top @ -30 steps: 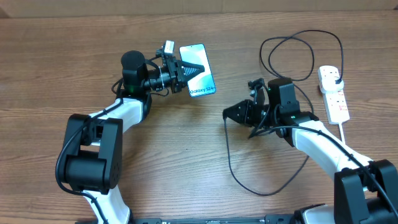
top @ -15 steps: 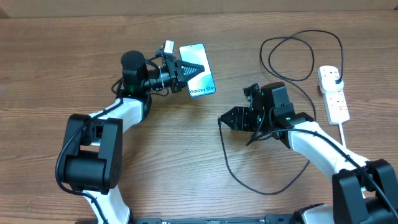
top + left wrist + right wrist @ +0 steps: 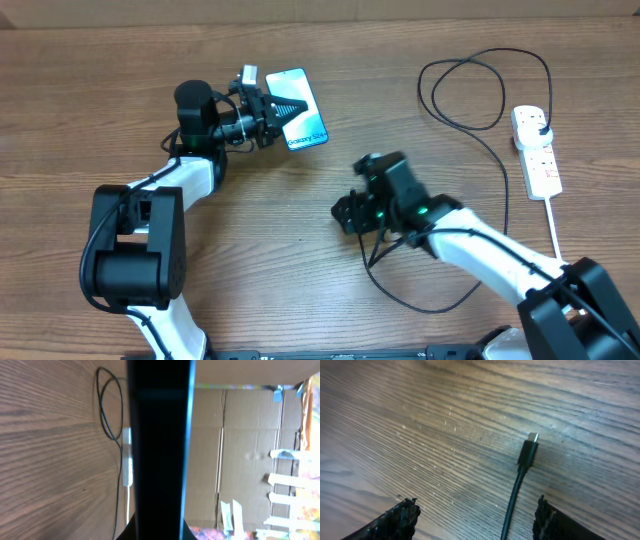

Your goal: Plug charger to phone and switch on socket

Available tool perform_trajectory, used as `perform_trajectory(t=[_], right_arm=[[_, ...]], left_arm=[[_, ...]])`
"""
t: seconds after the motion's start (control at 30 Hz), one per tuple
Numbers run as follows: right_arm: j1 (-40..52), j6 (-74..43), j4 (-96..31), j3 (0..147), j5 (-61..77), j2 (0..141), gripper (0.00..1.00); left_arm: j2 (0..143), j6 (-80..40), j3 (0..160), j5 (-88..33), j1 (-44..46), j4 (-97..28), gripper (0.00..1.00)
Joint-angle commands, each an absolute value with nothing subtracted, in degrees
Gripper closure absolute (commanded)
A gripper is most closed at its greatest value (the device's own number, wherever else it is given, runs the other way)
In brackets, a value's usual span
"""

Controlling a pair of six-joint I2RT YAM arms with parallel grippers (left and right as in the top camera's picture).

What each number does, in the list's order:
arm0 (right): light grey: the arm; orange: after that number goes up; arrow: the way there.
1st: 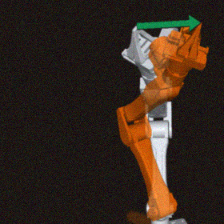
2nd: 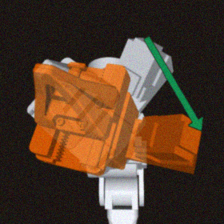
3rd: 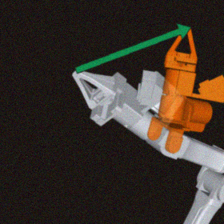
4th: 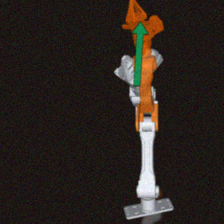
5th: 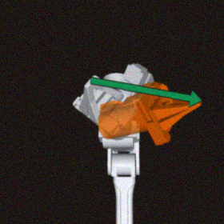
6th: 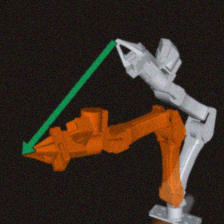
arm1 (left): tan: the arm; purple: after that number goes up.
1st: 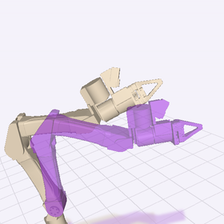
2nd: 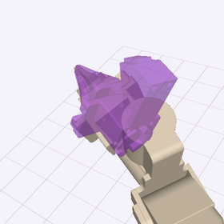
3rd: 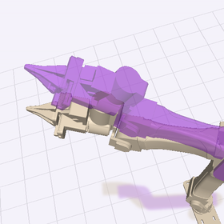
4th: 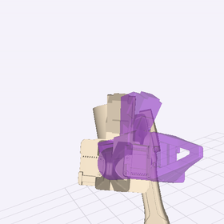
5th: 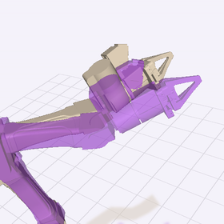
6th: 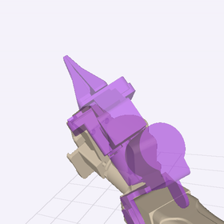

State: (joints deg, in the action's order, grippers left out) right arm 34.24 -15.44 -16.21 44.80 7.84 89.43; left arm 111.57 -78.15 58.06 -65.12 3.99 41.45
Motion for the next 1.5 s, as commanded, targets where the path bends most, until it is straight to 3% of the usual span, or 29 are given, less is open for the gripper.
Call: perform_trajectory(t=[0.0, 0.5, 0.87, 1.13, 1.47], right_arm=[[35.97, -14.26, -16.23, 46.26, -5.1, 90.24, 0.28], [35.94, -13.02, -14.28, 50.39, -5.52, 102.32, 0.59], [35.94, -13.69, -20.29, 50.89, -3.14, 103.04, 0.96], [33.21, -15.27, -26.59, 57.3, 10.5, 102.54, 0.96], [20.99, -21.41, -20.05, 57.93, 47.44, 96.57, 0.96]], left_arm=[[111.22, -76.2, 58.39, -64.93, 3.49, 41.85, 0.96], [111.22, -76.2, 58.39, -64.53, 3.42, 41.85, 0.96], [111.22, -76.2, 58.39, -64.55, 3.38, 41.82, 0.96], [111.22, -76.2, 58.39, -64.55, 3.38, 41.82, 0.96], [111.22, -79.42, 58.39, -63.88, 3.38, 42.46, 0.96]])
